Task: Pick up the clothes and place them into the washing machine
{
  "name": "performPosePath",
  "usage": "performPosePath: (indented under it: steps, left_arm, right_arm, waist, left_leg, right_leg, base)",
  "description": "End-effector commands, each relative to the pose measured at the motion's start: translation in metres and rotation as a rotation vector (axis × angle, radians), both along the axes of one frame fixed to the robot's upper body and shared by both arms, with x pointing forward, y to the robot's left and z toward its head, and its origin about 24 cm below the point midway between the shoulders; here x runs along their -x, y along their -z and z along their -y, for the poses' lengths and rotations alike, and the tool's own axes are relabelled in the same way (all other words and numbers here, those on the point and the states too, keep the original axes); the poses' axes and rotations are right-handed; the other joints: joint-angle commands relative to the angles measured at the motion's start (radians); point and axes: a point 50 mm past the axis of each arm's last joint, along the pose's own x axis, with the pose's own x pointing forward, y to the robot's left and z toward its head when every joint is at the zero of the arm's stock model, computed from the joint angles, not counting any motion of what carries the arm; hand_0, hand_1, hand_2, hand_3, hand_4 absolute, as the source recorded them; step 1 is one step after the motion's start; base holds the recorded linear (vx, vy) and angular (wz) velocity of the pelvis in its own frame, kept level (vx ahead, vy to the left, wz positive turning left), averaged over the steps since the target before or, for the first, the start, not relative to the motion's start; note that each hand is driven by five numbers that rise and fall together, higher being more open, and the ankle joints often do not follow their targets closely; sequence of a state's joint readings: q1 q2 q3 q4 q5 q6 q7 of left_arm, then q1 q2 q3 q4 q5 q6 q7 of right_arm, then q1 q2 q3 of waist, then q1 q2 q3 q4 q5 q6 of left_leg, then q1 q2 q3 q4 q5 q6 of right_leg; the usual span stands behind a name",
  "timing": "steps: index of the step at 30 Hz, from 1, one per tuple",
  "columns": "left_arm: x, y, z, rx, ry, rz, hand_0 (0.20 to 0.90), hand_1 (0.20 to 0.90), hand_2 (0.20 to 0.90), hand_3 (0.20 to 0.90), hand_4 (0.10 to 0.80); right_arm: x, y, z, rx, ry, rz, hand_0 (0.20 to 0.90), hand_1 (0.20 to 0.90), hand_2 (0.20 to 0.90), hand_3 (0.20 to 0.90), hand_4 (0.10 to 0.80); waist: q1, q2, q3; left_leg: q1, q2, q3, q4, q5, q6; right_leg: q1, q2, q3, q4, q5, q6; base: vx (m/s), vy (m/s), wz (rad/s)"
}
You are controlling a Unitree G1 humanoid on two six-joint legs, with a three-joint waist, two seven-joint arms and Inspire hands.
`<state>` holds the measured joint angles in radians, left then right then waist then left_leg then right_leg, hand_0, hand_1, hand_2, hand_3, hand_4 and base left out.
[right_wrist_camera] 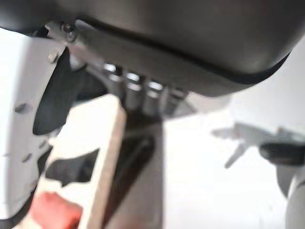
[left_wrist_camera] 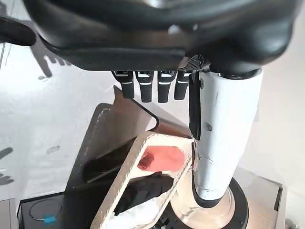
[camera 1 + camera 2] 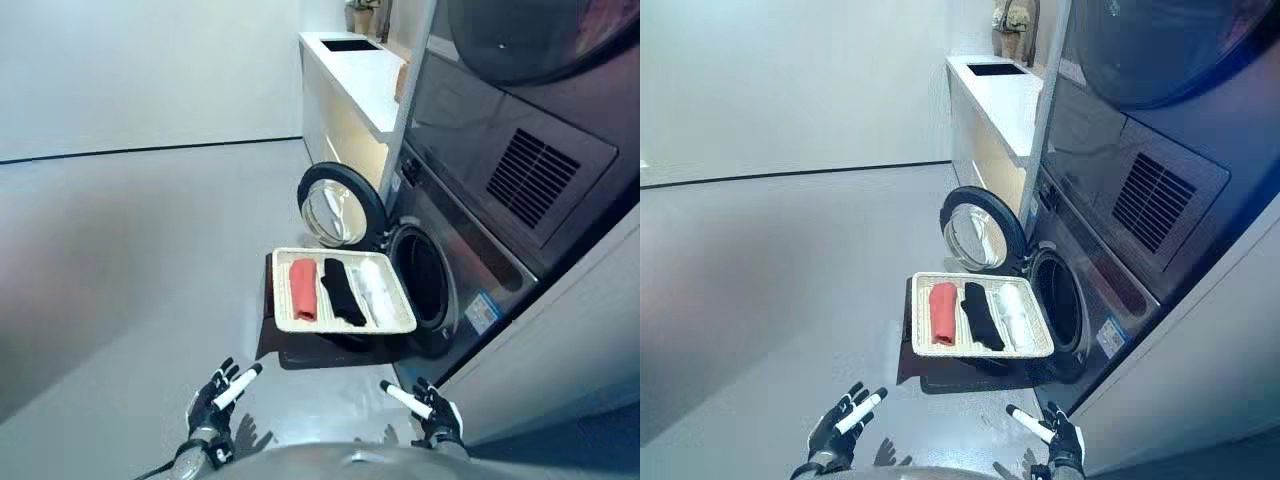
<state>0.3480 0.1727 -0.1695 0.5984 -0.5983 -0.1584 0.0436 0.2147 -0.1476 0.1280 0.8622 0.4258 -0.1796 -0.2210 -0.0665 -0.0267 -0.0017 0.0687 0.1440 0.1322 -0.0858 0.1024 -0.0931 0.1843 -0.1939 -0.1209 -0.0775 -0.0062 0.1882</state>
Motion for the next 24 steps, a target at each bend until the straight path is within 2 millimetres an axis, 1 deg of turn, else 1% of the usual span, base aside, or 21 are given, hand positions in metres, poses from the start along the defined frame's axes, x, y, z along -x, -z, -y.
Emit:
performPosePath:
  steps: [1,7,11,17,18,20,21,22,24]
  left_arm:
    - [-0.053,-0.028,-0.01,-0.055,0.019,0.244,0.9,0.9,0.9,0.9,0.8]
    - [-0.056,-0.03,-0.01,-0.054,0.016,0.259,0.9,0.9,0.9,0.9,0.8]
    - [-0.055,-0.029,-0.012,-0.061,0.02,0.253,0.9,0.9,0.9,0.9,0.8]
    - [-0.058,-0.032,-0.016,-0.068,0.008,0.266,0.9,0.9,0.9,0.9,0.8]
    - [-0.058,-0.032,-0.017,-0.07,0.006,0.268,0.9,0.9,0.9,0.9,0.8]
    - [-0.063,-0.034,-0.015,-0.075,0.019,0.282,0.9,0.9,0.9,0.9,0.8]
    - [-0.063,-0.034,-0.014,-0.068,0.024,0.284,0.9,0.9,0.9,0.9,0.8]
    - [-0.06,-0.033,-0.012,-0.06,0.031,0.277,0.9,0.9,0.9,0.9,0.8]
    - [-0.058,-0.029,-0.007,-0.048,0.045,0.255,0.9,0.9,0.9,0.9,0.8]
  right_arm:
    - [-0.06,-0.028,0.013,0.065,-0.007,0.25,0.9,0.9,0.9,0.9,0.8]
    - [-0.061,-0.028,0.013,0.061,-0.006,0.25,0.9,0.9,0.9,0.9,0.8]
    - [-0.06,-0.027,0.013,0.061,-0.006,0.245,0.9,0.9,0.9,0.9,0.8]
    - [-0.064,-0.029,0.015,0.066,-0.015,0.257,0.9,0.9,0.9,0.9,0.8]
    - [-0.064,-0.03,0.015,0.07,-0.027,0.256,0.9,0.9,0.9,0.9,0.8]
    - [-0.067,-0.032,0.019,0.087,-0.027,0.268,0.9,0.9,0.9,0.9,0.8]
    - [-0.067,-0.032,0.021,0.089,-0.023,0.266,0.9,0.9,0.9,0.9,0.8]
    - [-0.065,-0.03,0.023,0.098,-0.023,0.25,0.9,0.9,0.9,0.9,0.8]
    - [-0.062,-0.028,0.025,0.1,0.002,0.232,0.9,0.9,0.9,0.9,0.8]
  waist:
    - [0.021,0.007,0.03]
    - [0.023,0.007,0.031]
    - [0.026,0.006,0.034]
    - [0.026,-0.01,0.057]
    - [0.029,-0.013,0.064]
    - [0.032,-0.012,0.085]
    - [0.026,-0.011,0.08]
    - [0.03,-0.01,0.075]
    - [0.033,-0.002,0.064]
  left_leg:
    - [0.066,0.025,-0.038,-0.001,-0.094,-0.027]
    - [0.07,0.026,-0.038,-0.001,-0.096,-0.025]
    - [0.08,0.034,-0.036,0.006,-0.092,-0.026]
    - [-0.005,0.047,-0.045,0.156,-0.122,-0.037]
    - [-0.018,0.049,-0.049,0.194,-0.122,-0.039]
    - [-0.059,0.042,-0.073,0.234,-0.094,-0.05]
    - [-0.054,0.051,-0.054,0.203,-0.108,-0.048]
    - [-0.045,0.056,-0.054,0.201,-0.123,-0.046]
    - [-0.051,0.068,-0.055,0.228,-0.132,-0.05]
  right_leg:
    - [-0.081,-0.016,-0.007,-0.01,0.075,0.0]
    - [-0.08,-0.012,-0.003,-0.01,0.071,-0.002]
    - [-0.073,-0.009,0.004,-0.01,0.066,-0.005]
    - [-0.07,-0.011,0.018,0.0,0.064,-0.022]
    - [-0.071,-0.011,0.023,0.003,0.065,-0.027]
    - [-0.079,-0.012,0.013,0.008,0.072,-0.029]
    - [-0.086,-0.008,0.008,0.006,0.071,-0.03]
    - [-0.091,0.0,0.016,0.001,0.072,-0.032]
    - [-0.083,0.01,0.018,-0.01,0.067,-0.032]
  base:
    - [0.0,0.0,0.0]
    - [0.0,0.0,0.0]
    - [0.001,-0.009,0.0]
    - [-0.027,-0.047,0.01]
    - [-0.065,-0.051,0.01]
    - [-0.099,-0.012,0.03]
    - [-0.053,0.01,0.12]
    - [0.006,0.006,0.13]
    - [0.04,0.003,0.0]
